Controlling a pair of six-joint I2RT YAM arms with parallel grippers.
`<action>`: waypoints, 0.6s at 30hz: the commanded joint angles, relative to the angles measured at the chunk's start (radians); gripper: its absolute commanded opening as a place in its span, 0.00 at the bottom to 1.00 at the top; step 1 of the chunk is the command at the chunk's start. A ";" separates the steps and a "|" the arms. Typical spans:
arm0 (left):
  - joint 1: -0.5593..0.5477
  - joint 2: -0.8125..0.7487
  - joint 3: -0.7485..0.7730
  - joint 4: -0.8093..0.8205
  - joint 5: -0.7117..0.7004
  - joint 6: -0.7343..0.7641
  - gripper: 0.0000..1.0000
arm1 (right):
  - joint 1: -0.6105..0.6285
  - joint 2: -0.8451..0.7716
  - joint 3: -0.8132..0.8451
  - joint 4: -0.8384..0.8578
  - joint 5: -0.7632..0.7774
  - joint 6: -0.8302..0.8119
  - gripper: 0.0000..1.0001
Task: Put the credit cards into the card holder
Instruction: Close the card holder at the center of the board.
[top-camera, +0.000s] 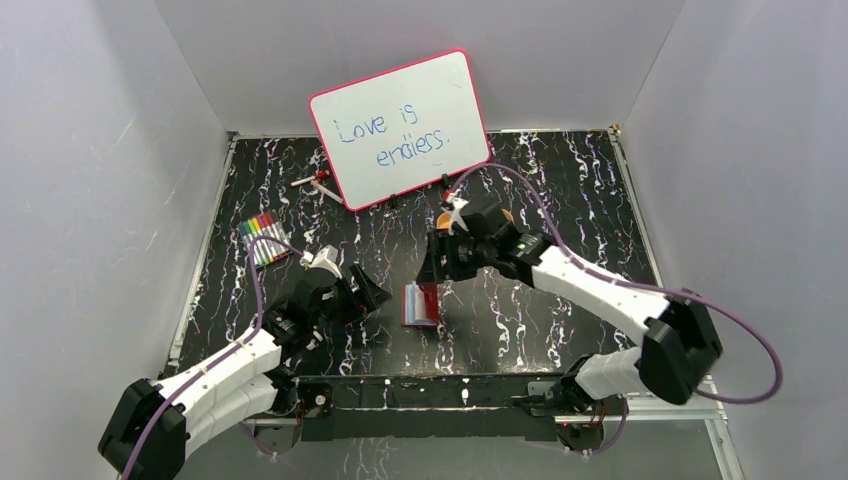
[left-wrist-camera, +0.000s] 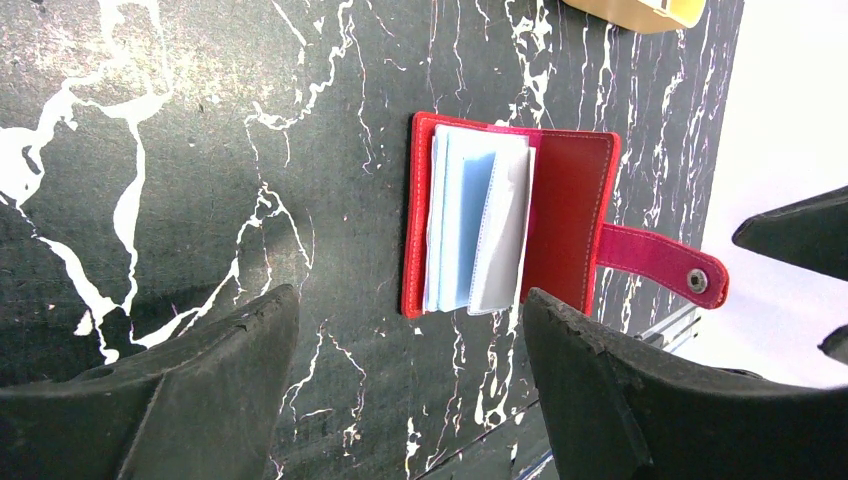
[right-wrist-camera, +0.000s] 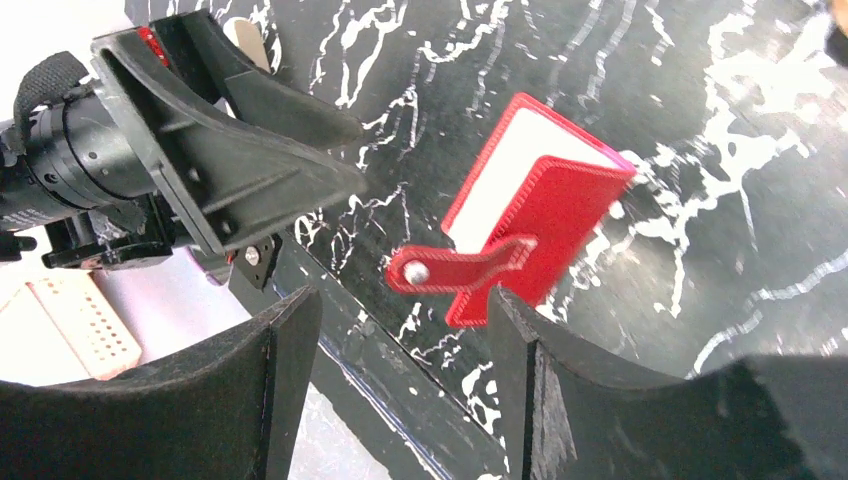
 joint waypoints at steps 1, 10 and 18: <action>0.004 0.004 0.029 0.009 -0.004 0.015 0.79 | -0.063 -0.131 -0.147 0.031 0.044 0.041 0.69; 0.003 0.026 0.026 0.034 0.014 0.011 0.79 | -0.091 -0.155 -0.327 0.156 0.005 0.063 0.54; 0.004 0.147 0.028 0.122 0.092 -0.008 0.78 | -0.071 0.091 -0.228 0.249 -0.029 0.060 0.62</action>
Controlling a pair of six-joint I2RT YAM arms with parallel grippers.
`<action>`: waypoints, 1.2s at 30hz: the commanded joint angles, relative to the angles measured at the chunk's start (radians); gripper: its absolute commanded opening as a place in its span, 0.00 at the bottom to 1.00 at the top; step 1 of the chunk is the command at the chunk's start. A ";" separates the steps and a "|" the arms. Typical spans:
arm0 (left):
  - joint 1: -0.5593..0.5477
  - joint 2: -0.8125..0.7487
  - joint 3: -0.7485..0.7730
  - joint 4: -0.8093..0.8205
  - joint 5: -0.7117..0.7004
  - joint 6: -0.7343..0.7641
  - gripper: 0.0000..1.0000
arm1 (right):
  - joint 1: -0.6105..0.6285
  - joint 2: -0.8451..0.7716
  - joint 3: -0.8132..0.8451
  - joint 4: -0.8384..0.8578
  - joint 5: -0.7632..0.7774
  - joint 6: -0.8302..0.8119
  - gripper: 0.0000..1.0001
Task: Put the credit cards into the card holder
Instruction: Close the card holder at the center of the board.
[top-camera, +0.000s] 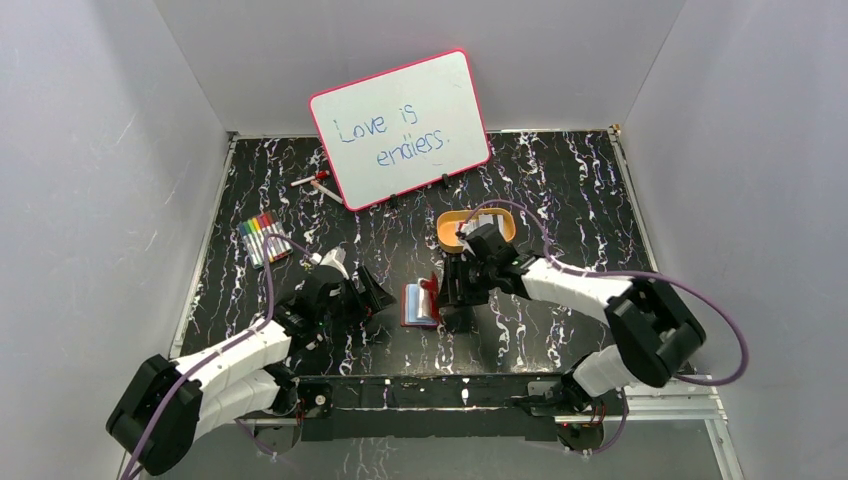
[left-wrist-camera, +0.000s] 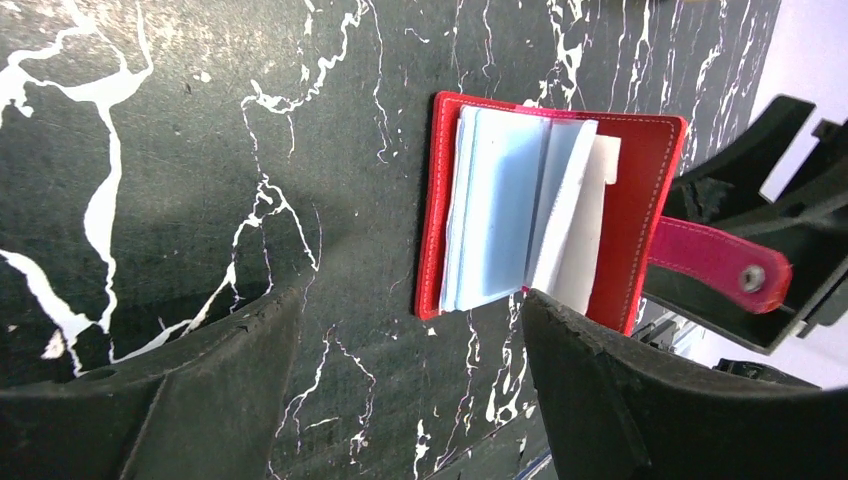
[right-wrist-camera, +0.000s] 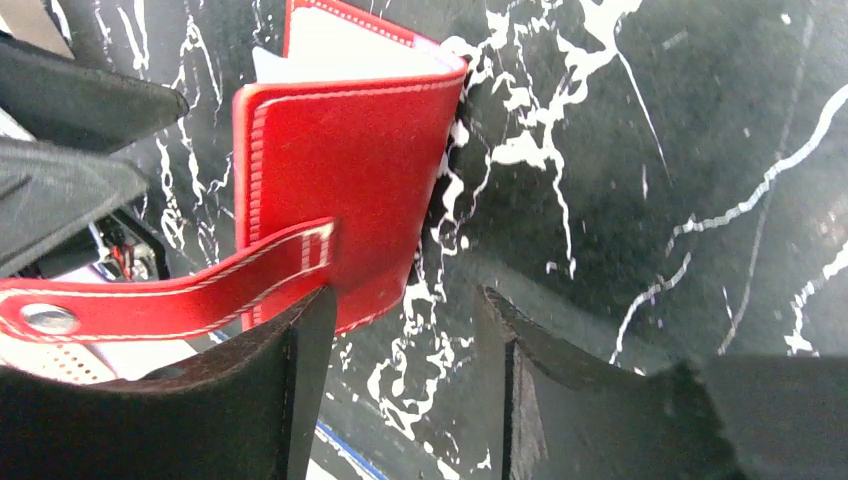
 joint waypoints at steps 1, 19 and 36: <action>0.004 0.043 0.026 0.068 0.051 -0.005 0.78 | 0.019 0.102 0.095 0.100 -0.036 0.000 0.62; 0.004 -0.198 0.021 -0.155 -0.195 -0.037 0.73 | 0.062 0.320 0.162 0.116 -0.034 0.048 0.61; -0.011 0.006 0.122 -0.011 0.054 0.157 0.75 | 0.083 0.332 0.145 0.207 -0.057 0.078 0.00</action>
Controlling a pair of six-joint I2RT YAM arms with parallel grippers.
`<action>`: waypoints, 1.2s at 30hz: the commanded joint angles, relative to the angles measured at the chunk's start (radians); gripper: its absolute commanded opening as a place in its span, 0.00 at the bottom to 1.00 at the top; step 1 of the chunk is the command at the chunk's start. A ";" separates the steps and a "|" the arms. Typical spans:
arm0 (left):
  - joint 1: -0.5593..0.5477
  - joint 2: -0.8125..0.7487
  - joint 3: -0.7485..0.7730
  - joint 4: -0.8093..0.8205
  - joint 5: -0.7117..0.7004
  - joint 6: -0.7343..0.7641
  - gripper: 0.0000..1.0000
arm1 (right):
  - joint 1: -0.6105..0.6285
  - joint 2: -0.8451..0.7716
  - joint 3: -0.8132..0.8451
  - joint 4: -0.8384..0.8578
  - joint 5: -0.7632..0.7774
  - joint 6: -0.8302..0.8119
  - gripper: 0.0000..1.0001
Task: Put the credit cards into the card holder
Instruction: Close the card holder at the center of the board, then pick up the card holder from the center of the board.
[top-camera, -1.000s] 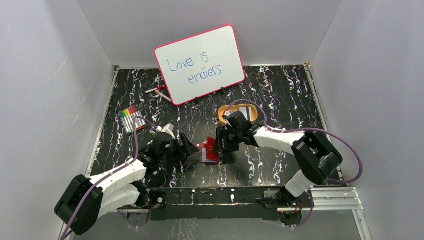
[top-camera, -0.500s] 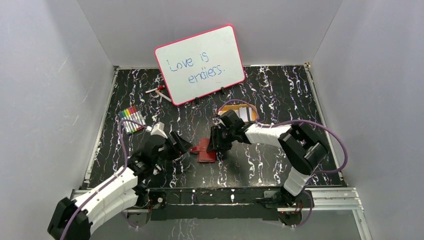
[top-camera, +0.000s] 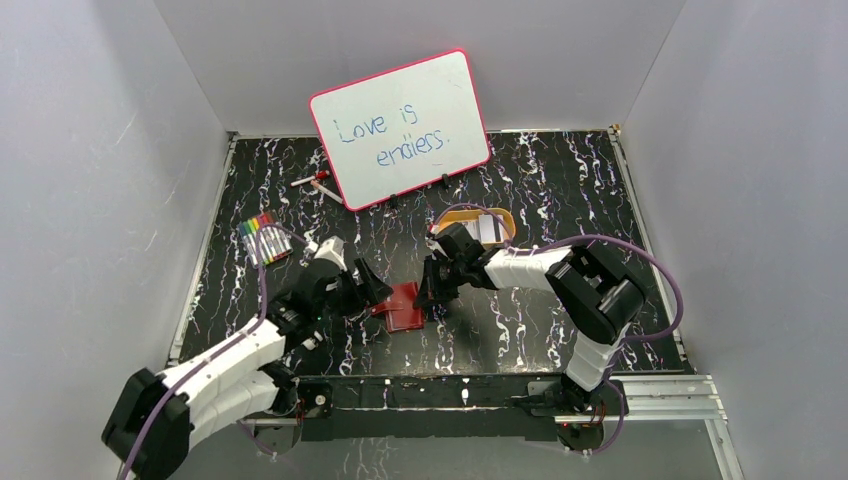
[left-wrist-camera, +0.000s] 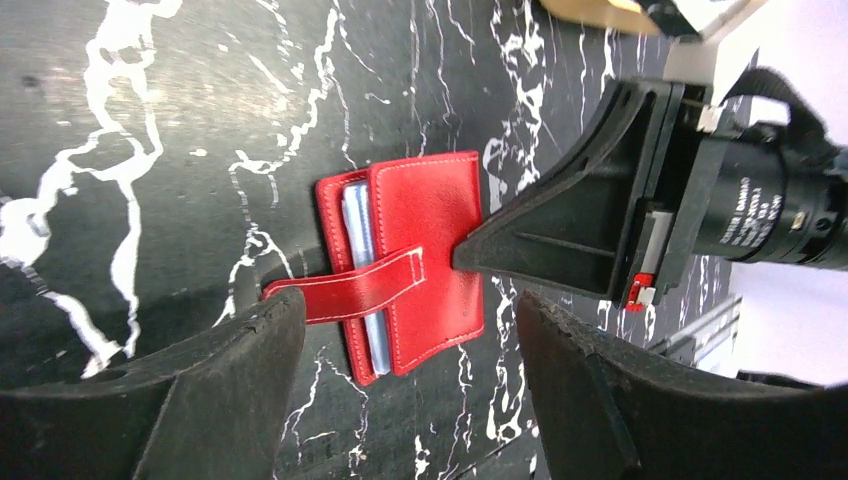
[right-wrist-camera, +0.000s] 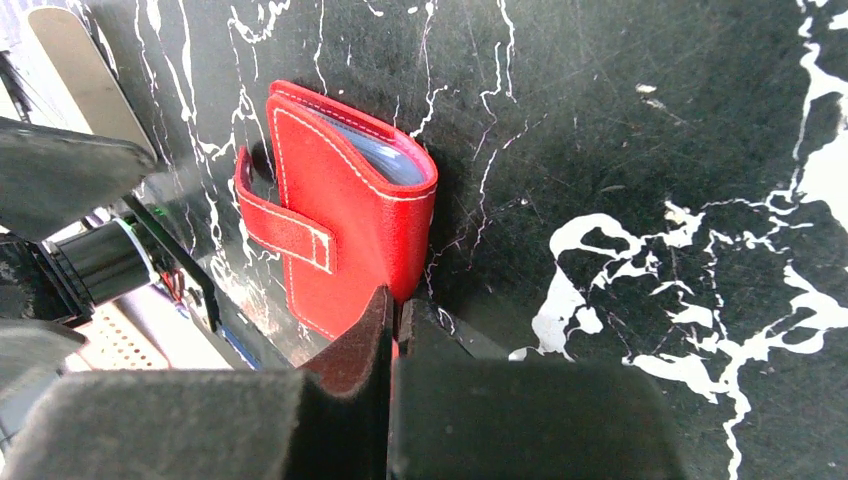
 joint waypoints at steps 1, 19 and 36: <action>-0.016 0.115 0.070 0.068 0.150 0.080 0.75 | 0.012 -0.035 -0.012 0.003 0.041 -0.013 0.00; -0.025 -0.001 0.130 0.129 0.115 0.090 0.89 | 0.018 -0.517 -0.061 -0.305 0.210 -0.290 0.00; -0.025 0.066 0.682 -0.289 0.210 -0.080 0.96 | 0.406 -0.721 0.084 -0.146 1.020 -1.081 0.00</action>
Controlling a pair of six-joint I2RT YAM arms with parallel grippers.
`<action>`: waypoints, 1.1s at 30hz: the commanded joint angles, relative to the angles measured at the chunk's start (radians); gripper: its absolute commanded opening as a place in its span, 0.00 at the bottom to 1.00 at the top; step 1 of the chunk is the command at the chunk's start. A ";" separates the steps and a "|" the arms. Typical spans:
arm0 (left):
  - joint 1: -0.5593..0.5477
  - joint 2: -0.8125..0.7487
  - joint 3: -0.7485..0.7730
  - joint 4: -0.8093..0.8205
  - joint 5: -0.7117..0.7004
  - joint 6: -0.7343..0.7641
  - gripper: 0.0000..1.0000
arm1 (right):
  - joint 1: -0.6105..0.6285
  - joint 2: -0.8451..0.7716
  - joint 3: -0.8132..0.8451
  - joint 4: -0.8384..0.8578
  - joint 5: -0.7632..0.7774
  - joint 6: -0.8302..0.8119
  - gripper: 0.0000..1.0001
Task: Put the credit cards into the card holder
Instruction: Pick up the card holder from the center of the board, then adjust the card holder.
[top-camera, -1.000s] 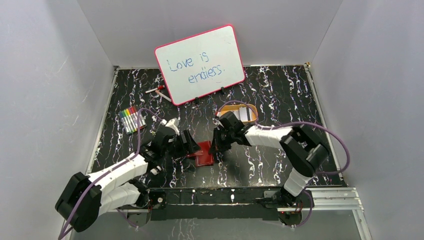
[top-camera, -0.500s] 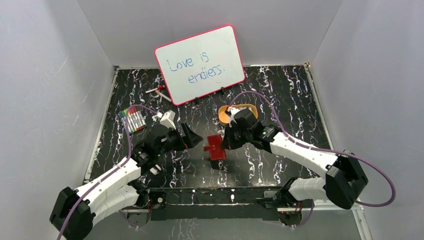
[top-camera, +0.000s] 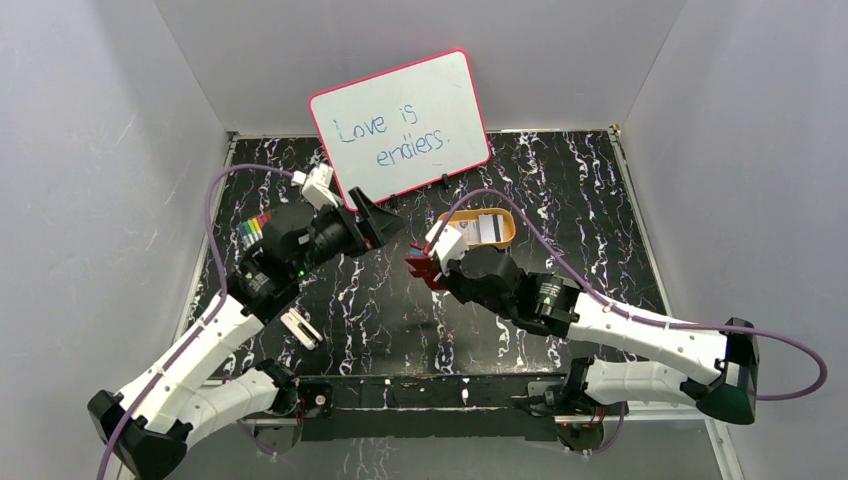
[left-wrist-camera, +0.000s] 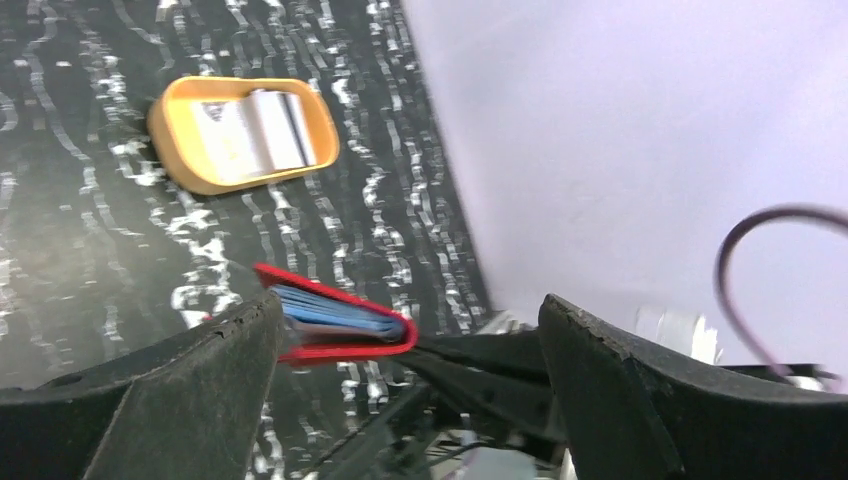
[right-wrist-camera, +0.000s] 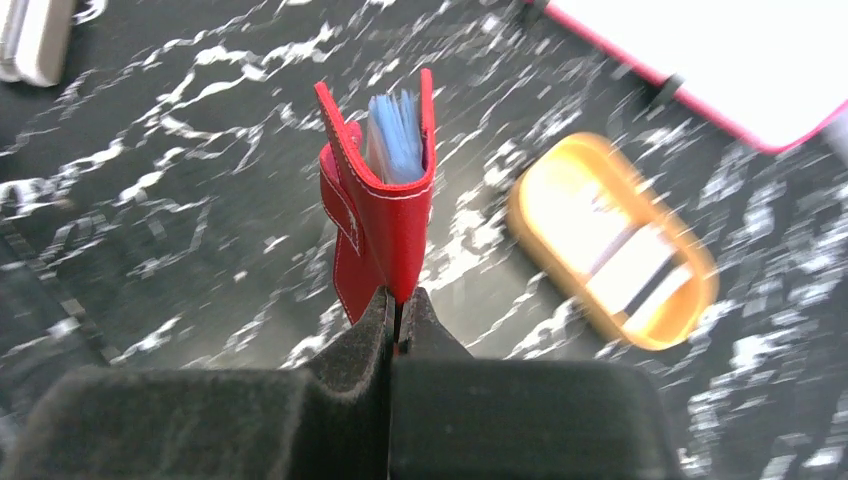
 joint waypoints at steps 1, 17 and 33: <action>-0.004 0.066 0.185 -0.205 0.109 -0.109 0.96 | 0.074 -0.037 0.043 0.256 0.327 -0.445 0.00; -0.004 0.162 0.273 -0.241 0.158 -0.431 0.96 | 0.077 0.014 0.057 0.571 0.333 -0.927 0.00; -0.003 0.281 0.292 -0.099 0.073 -0.503 0.79 | 0.095 0.058 0.066 0.610 0.305 -0.974 0.00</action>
